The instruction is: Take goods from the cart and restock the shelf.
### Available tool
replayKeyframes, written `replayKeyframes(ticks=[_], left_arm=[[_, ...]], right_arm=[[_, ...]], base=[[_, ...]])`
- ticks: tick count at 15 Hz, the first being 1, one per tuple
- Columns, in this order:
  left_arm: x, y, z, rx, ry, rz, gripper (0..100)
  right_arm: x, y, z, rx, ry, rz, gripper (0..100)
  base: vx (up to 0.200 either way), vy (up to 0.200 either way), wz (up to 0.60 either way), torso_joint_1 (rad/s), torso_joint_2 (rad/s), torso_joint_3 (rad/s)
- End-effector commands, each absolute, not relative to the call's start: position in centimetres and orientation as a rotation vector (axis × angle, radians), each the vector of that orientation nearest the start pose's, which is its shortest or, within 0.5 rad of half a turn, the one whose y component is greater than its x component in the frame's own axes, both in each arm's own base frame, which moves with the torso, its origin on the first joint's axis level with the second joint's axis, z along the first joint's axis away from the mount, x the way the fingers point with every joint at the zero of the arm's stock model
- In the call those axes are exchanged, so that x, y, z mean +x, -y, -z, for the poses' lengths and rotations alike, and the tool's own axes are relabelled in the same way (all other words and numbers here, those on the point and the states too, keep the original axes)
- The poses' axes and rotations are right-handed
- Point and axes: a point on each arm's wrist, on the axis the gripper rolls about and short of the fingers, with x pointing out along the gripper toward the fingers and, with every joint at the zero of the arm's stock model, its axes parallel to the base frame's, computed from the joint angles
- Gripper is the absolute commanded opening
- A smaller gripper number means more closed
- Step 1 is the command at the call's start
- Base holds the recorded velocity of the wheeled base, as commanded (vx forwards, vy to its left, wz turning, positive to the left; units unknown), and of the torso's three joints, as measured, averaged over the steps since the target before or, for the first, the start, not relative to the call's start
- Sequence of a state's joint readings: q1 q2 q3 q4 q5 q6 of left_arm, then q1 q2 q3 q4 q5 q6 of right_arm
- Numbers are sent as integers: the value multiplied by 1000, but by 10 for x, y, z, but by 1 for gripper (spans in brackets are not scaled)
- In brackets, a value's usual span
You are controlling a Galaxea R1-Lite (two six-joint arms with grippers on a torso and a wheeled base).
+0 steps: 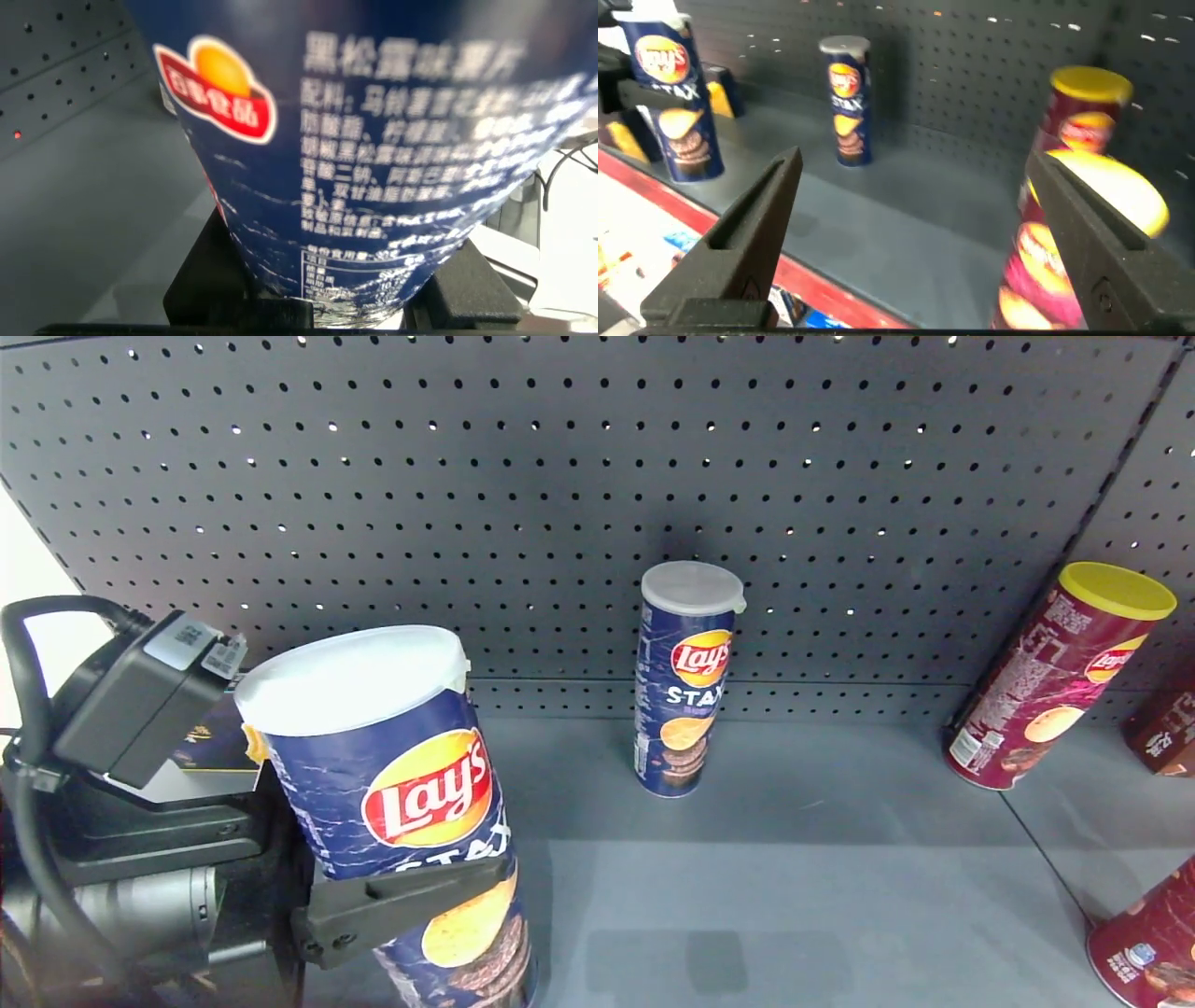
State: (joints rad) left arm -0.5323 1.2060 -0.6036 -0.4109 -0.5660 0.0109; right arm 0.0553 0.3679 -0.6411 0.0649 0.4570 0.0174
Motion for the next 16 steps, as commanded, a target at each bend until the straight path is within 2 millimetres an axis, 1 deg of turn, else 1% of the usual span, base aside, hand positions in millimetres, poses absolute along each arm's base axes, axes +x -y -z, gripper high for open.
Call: replayKeyframes(ticks=[1, 5, 9, 12, 15, 16], left_arm=[[143, 98, -223, 6, -196, 1096, 0], [138, 95, -220, 6, -199, 1094, 0], [138, 95, -221, 6, -197, 1094, 0], [138, 95, -221, 6, -197, 1091, 0], [138, 95, -220, 6, -199, 1093, 0], [138, 95, -220, 6, -199, 1093, 0]], right_arm=[[-7, -10, -256, -15, 140, -545, 100], [12, -12, -266, -18, 141, -606, 100], [33, -16, -274, -13, 136, -678, 100], [43, -20, -275, -5, 114, -726, 100], [60, -27, -279, 3, 85, -789, 100], [63, -28, -279, 3, 85, -795, 100]], base=[[0, 0, 0, 0, 0, 0], [0, 0, 0, 0, 0, 0], [0, 0, 0, 0, 0, 0], [0, 0, 0, 0, 0, 0], [0, 0, 0, 0, 0, 0], [0, 0, 0, 0, 0, 0]])
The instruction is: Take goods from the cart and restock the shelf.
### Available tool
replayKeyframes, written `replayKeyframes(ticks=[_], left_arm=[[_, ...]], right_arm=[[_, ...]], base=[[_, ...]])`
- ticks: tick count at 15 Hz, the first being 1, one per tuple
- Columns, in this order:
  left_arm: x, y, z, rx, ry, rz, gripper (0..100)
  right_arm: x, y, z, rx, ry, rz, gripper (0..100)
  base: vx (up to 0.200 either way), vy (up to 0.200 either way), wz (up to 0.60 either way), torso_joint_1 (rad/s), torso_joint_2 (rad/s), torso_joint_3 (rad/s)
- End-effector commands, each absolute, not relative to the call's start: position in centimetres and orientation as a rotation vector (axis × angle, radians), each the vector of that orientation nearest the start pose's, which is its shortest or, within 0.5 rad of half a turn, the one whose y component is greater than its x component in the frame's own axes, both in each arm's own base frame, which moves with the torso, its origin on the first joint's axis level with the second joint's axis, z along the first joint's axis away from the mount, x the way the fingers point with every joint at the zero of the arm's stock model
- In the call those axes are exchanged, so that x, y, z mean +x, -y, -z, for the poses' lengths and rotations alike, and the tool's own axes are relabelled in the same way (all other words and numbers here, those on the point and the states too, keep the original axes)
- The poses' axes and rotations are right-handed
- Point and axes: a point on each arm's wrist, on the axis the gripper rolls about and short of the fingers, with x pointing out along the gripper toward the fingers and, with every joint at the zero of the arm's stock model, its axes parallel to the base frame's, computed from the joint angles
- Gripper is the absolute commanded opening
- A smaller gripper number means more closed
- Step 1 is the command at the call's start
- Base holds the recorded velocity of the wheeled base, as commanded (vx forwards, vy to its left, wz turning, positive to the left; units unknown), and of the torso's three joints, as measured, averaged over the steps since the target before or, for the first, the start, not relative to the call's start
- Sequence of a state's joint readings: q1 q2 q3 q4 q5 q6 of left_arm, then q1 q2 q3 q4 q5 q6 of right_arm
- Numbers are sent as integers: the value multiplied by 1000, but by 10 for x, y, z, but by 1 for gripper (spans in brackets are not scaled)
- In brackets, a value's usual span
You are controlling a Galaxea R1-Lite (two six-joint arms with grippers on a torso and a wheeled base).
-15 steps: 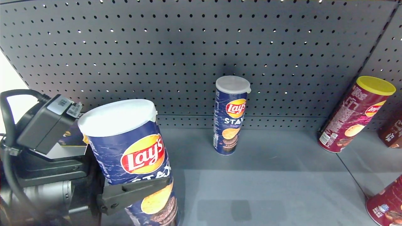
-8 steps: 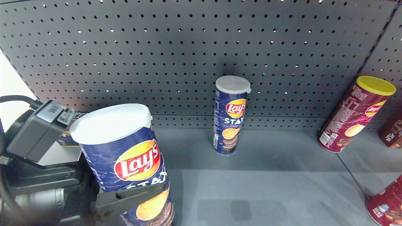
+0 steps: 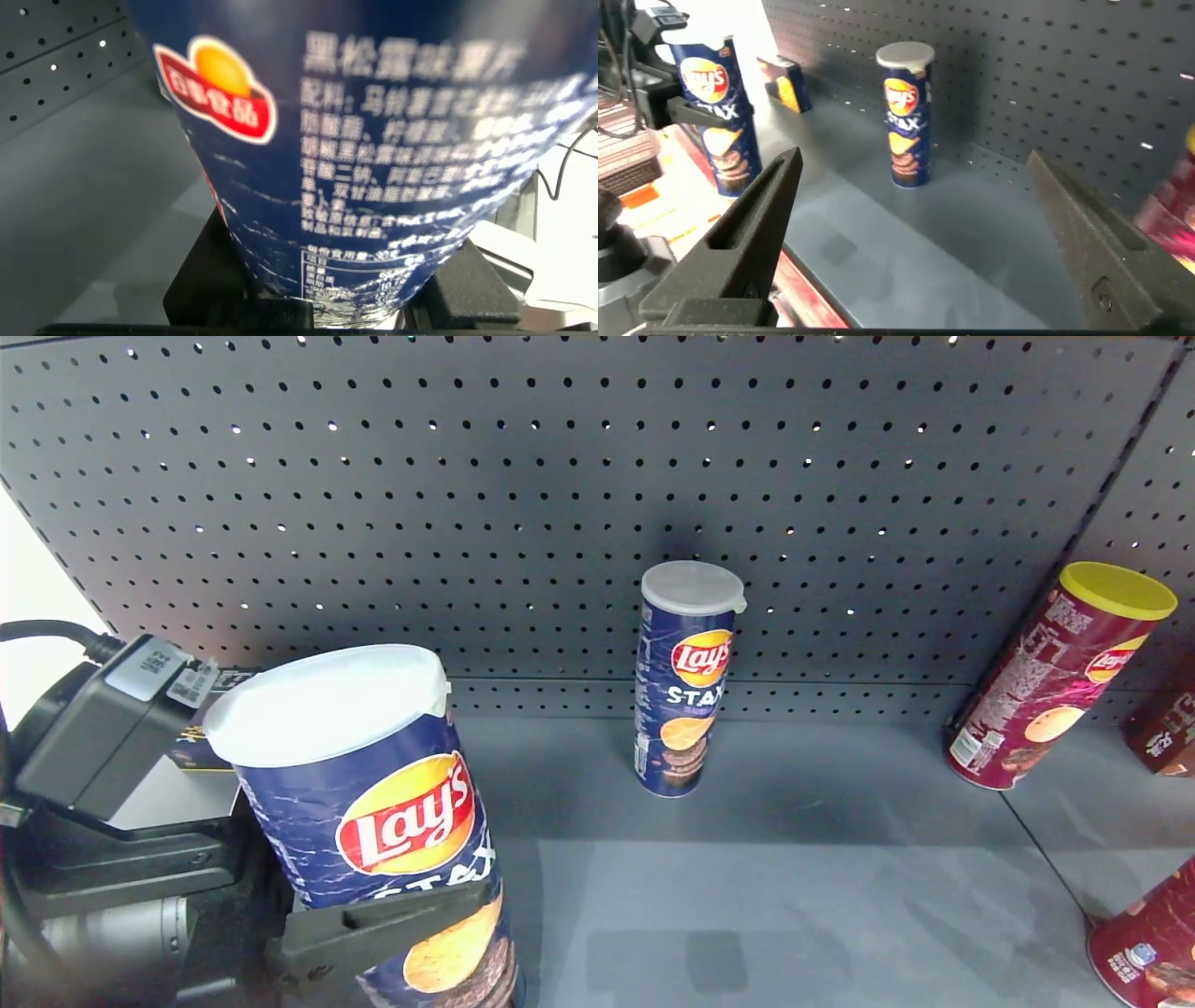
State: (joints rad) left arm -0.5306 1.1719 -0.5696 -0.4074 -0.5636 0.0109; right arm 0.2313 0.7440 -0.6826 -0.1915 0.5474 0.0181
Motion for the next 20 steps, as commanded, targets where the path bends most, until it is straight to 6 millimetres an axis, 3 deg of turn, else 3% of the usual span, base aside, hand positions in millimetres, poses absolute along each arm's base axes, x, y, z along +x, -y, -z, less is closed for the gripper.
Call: replayKeyframes(ticks=[1, 5, 12, 15, 20], left_arm=[[139, 95, -221, 6, -199, 1093, 0], [139, 95, -221, 6, -197, 1091, 0], [139, 96, -221, 6, -196, 1093, 0], [139, 96, -221, 6, -196, 1093, 0], [140, 96, -220, 6, -199, 1093, 0]], right_arm=[[71, -31, -281, 3, 91, -804, 100], [84, -38, -288, 6, 83, -849, 100], [106, -53, -282, -34, 26, -908, 100], [119, -60, -278, -49, -10, -858, 100], [139, -78, -290, -73, -5, -885, 100]], base=[[0, 0, 0, 0, 0, 0], [0, 0, 0, 0, 0, 0], [0, 0, 0, 0, 0, 0], [0, 0, 0, 0, 0, 0], [0, 0, 0, 0, 0, 0]])
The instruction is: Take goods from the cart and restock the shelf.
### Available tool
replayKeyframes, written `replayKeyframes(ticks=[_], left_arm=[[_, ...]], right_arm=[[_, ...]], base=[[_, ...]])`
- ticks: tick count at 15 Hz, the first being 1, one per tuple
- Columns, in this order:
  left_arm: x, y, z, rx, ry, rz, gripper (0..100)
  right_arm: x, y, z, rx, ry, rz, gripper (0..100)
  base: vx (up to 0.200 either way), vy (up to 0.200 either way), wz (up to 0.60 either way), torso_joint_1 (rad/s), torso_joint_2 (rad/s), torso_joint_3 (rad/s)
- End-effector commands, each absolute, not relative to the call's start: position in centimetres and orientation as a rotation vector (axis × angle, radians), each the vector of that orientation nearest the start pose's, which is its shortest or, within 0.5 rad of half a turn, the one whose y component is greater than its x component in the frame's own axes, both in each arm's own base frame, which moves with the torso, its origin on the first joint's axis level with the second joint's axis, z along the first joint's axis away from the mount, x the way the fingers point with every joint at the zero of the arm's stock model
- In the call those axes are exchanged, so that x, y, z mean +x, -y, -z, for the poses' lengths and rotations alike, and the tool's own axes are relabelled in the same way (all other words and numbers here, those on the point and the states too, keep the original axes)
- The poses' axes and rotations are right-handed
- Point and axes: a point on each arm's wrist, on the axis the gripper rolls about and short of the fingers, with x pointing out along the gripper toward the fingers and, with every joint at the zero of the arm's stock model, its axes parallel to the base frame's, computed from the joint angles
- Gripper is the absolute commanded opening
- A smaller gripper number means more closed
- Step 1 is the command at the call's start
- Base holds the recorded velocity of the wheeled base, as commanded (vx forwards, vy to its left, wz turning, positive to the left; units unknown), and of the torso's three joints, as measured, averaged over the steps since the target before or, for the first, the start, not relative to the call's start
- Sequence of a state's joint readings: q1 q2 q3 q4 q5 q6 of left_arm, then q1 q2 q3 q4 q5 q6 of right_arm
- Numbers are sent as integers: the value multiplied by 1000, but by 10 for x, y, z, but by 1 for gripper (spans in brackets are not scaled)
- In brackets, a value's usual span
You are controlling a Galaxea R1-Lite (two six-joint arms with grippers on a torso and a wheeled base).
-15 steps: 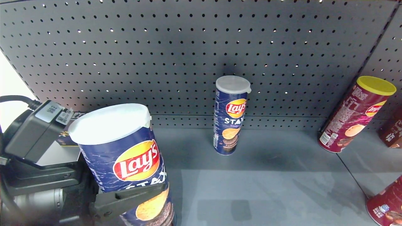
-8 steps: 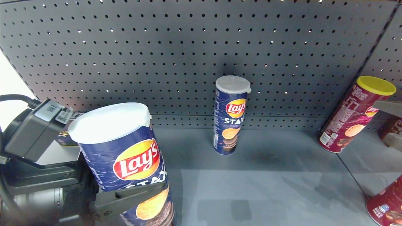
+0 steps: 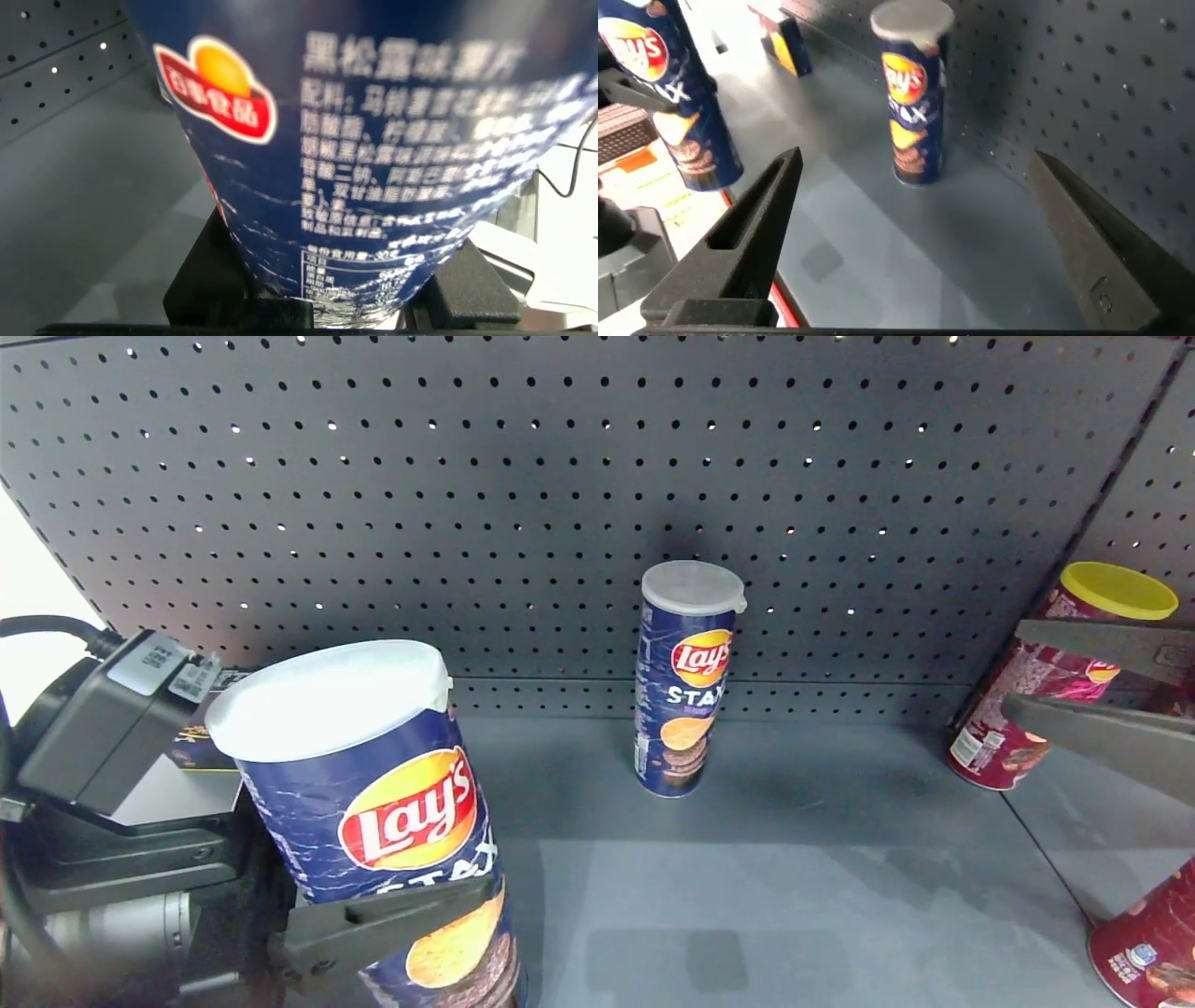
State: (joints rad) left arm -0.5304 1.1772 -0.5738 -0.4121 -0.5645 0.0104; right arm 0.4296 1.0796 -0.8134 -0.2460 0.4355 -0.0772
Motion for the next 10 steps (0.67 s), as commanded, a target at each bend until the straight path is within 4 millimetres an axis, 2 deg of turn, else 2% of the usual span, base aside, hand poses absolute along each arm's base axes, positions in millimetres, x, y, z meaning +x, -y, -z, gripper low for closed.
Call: replayKeyframes(ticks=[1, 7, 10], left_arm=[[140, 96, -220, 6, -199, 1093, 0], [143, 98, -219, 6, -209, 1094, 0], [144, 98, -219, 6, -210, 1095, 0]], right_arm=[[144, -83, -292, -75, -7, -905, 100], [163, -102, -285, -124, -45, -933, 100], [173, -119, -281, -136, -77, -908, 100]], base=[[0, 0, 0, 0, 0, 0], [0, 0, 0, 0, 0, 0], [0, 0, 0, 0, 0, 0]])
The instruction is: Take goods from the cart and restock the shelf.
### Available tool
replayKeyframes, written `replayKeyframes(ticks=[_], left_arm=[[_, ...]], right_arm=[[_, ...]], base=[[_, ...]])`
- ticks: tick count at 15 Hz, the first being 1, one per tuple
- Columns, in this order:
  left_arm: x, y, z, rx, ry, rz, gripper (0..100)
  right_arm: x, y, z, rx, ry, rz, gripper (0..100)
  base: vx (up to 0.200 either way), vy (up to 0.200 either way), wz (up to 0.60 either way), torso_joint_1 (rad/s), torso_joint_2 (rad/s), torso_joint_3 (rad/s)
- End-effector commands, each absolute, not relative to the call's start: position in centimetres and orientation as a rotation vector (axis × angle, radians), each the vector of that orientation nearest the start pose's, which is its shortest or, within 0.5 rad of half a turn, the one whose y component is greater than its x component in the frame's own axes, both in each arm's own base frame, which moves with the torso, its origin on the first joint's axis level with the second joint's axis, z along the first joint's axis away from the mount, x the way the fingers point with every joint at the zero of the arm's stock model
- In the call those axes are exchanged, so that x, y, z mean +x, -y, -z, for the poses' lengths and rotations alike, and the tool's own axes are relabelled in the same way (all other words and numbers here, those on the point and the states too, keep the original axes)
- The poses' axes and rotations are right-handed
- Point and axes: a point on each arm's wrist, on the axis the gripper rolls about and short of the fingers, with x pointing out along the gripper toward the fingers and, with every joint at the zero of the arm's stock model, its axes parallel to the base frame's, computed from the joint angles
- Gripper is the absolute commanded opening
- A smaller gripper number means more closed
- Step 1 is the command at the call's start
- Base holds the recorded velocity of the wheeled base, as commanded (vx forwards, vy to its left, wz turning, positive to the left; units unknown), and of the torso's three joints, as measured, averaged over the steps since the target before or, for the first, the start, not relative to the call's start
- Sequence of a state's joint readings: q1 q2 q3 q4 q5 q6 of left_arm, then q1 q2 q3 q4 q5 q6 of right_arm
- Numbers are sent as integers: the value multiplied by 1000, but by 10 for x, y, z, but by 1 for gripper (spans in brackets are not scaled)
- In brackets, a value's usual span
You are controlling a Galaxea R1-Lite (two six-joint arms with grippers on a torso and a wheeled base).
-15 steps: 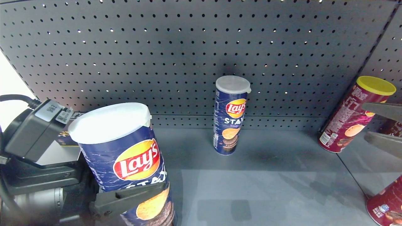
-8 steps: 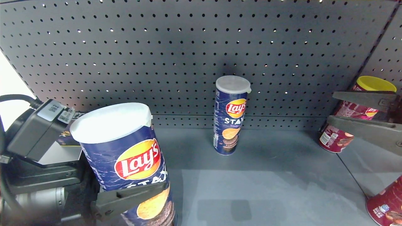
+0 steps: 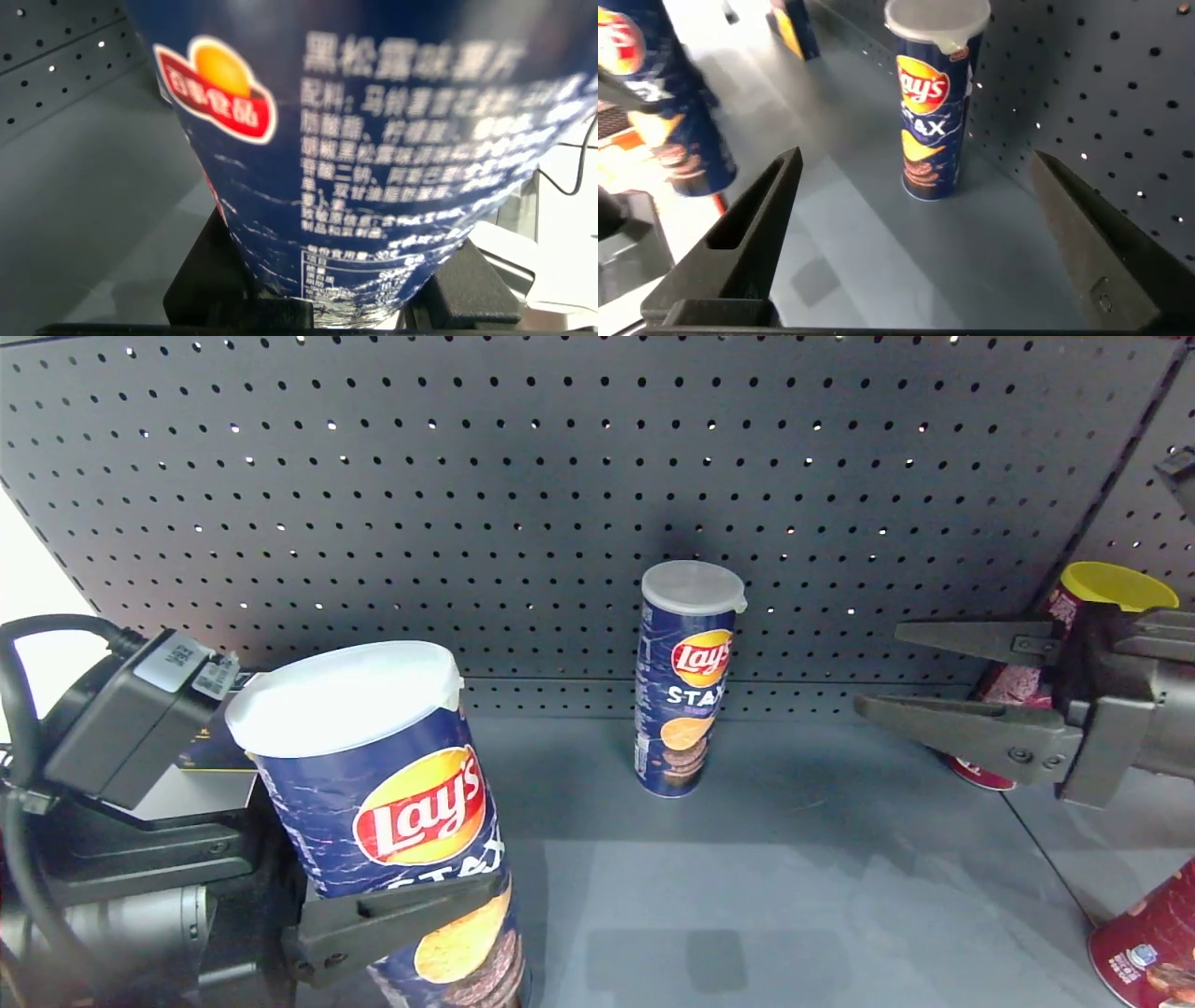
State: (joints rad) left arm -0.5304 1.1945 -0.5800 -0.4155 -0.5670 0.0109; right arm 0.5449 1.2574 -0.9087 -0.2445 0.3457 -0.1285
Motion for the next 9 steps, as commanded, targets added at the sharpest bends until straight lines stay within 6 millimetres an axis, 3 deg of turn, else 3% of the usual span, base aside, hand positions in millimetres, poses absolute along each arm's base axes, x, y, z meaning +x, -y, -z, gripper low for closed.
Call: replayKeyframes(ticks=[1, 4, 9], left_arm=[[144, 98, -219, 6, -210, 1095, 0], [147, 100, -219, 7, -216, 1095, 0], [148, 101, -219, 7, -216, 1095, 0]], right_arm=[[175, -124, -281, -139, -82, -902, 100], [180, -141, -274, -155, -106, -899, 100], [185, -146, -268, -163, -134, -880, 100]], base=[[0, 0, 0, 0, 0, 0], [0, 0, 0, 0, 0, 0], [0, 0, 0, 0, 0, 0]])
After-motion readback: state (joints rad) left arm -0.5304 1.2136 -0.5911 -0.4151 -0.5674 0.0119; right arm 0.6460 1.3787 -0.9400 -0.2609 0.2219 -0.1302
